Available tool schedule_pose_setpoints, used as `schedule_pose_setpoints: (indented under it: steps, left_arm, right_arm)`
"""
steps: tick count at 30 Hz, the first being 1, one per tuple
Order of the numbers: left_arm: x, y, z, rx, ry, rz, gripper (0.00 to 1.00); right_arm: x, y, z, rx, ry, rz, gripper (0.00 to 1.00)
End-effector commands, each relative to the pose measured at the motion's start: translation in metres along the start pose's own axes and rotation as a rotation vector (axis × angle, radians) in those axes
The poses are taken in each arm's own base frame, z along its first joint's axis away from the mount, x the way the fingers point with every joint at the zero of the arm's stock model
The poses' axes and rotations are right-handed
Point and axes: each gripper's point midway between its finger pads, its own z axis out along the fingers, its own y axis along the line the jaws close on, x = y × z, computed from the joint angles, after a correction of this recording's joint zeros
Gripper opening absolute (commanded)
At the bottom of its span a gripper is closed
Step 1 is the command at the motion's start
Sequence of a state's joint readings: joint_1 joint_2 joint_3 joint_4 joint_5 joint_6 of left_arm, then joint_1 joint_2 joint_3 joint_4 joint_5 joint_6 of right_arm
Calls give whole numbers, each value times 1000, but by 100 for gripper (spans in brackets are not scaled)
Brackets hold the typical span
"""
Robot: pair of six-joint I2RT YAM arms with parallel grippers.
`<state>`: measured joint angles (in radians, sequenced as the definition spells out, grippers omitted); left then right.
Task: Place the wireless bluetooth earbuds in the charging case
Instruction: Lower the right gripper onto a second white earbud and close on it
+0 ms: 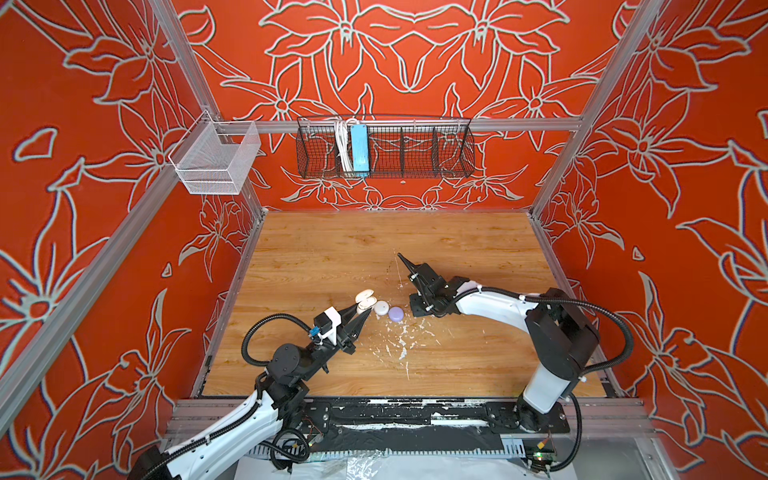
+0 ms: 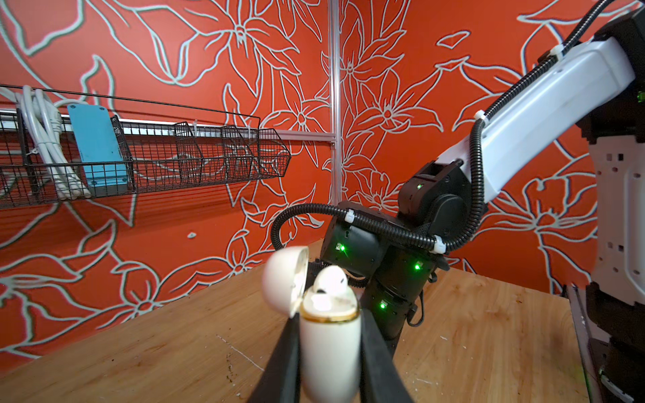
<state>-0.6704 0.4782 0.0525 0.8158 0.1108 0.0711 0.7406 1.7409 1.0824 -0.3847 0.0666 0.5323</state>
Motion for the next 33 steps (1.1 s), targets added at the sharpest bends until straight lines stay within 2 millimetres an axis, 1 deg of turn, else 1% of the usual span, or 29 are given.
schedule_pose_setpoints:
  steps: [1, 7, 11, 17, 24, 33]
  left_arm:
    - [-12, -2, 1, 13, -32, 23, 0]
    - [-13, -5, 1, 28, -36, 29, 0]
    - [-13, -5, 0, 28, -35, 31, 0]
    - [-14, -5, 0, 29, -39, 33, 0]
    - [-15, -5, -1, 29, -42, 38, 0]
    - [-16, -7, -1, 36, -41, 44, 0]
  right_arm:
    - [-2, -10, 4, 56, 12, 14, 33]
    - [-3, -16, 12, 96, 32, -1, 31]
    - [-5, -14, 17, 94, 46, -8, 31]
    - [-5, -19, 20, 113, 44, -2, 31]
    - [1, -22, 27, 116, 61, -6, 30]
    - [4, -21, 33, 113, 76, -16, 27]
